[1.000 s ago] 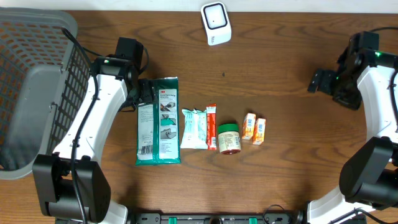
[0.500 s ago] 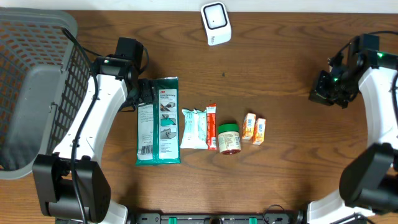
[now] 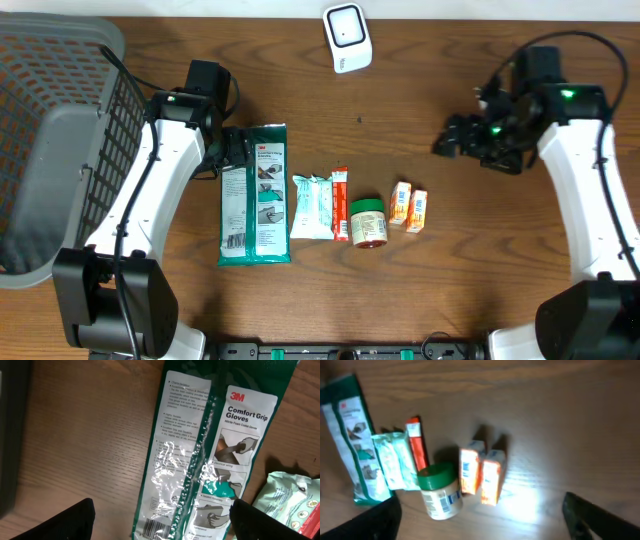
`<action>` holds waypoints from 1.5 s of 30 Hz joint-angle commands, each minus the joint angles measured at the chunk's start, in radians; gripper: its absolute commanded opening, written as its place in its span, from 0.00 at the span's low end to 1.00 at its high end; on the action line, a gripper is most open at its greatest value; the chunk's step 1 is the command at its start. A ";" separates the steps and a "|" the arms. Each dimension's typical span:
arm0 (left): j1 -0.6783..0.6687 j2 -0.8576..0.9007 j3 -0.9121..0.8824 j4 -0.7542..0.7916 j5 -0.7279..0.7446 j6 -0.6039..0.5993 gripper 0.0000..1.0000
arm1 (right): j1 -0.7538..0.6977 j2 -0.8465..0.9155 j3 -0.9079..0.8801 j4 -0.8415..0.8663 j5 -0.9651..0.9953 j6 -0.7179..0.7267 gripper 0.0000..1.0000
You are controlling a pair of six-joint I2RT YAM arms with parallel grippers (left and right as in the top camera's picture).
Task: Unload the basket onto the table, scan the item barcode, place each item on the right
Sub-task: 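Move the right gripper from upper right down over the jar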
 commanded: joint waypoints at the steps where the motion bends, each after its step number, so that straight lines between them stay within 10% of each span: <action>1: 0.002 -0.003 0.014 -0.005 -0.011 0.002 0.87 | 0.055 0.003 0.001 0.032 0.004 0.060 0.99; 27: 0.002 -0.003 0.014 -0.005 -0.011 0.002 0.87 | 0.519 0.005 -0.270 0.441 0.150 0.163 0.99; 45: 0.002 -0.003 0.014 -0.005 -0.011 0.002 0.87 | 0.575 0.010 -0.400 0.573 0.223 0.162 0.99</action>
